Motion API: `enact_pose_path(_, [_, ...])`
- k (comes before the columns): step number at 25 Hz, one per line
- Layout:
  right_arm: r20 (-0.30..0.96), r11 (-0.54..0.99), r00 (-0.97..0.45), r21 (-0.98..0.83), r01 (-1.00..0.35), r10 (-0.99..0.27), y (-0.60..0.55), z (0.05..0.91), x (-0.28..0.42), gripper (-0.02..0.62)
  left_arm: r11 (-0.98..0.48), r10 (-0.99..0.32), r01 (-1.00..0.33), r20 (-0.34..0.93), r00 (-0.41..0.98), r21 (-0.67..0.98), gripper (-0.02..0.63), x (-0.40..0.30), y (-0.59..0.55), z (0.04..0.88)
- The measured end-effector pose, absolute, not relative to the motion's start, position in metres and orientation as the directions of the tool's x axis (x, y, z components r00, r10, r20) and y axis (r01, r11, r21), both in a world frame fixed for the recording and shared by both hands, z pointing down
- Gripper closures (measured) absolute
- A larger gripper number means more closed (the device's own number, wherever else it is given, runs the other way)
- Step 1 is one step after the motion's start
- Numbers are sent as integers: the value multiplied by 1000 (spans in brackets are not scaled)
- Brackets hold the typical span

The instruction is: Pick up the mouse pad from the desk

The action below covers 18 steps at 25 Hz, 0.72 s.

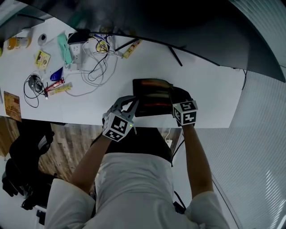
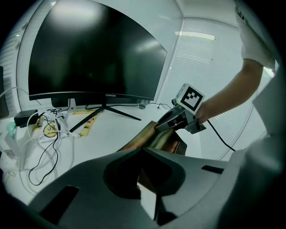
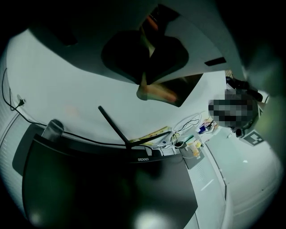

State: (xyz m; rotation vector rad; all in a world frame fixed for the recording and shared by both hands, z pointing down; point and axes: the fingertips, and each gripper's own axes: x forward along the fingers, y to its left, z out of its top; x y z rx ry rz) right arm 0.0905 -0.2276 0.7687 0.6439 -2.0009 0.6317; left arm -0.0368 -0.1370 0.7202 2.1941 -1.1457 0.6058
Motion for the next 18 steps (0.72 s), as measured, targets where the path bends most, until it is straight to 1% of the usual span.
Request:
enact_pose_path(9, [840,729,-488,-177,-661,-238,-213,726,85,541,-497,-579,-827,608,542,263,591,-41,-133,695])
enact_pose_path(18, [791,702,-525,-179,-690,-315,-207,680,94,541,-513,-588,-817,587,557,262,591,-34,-122,664])
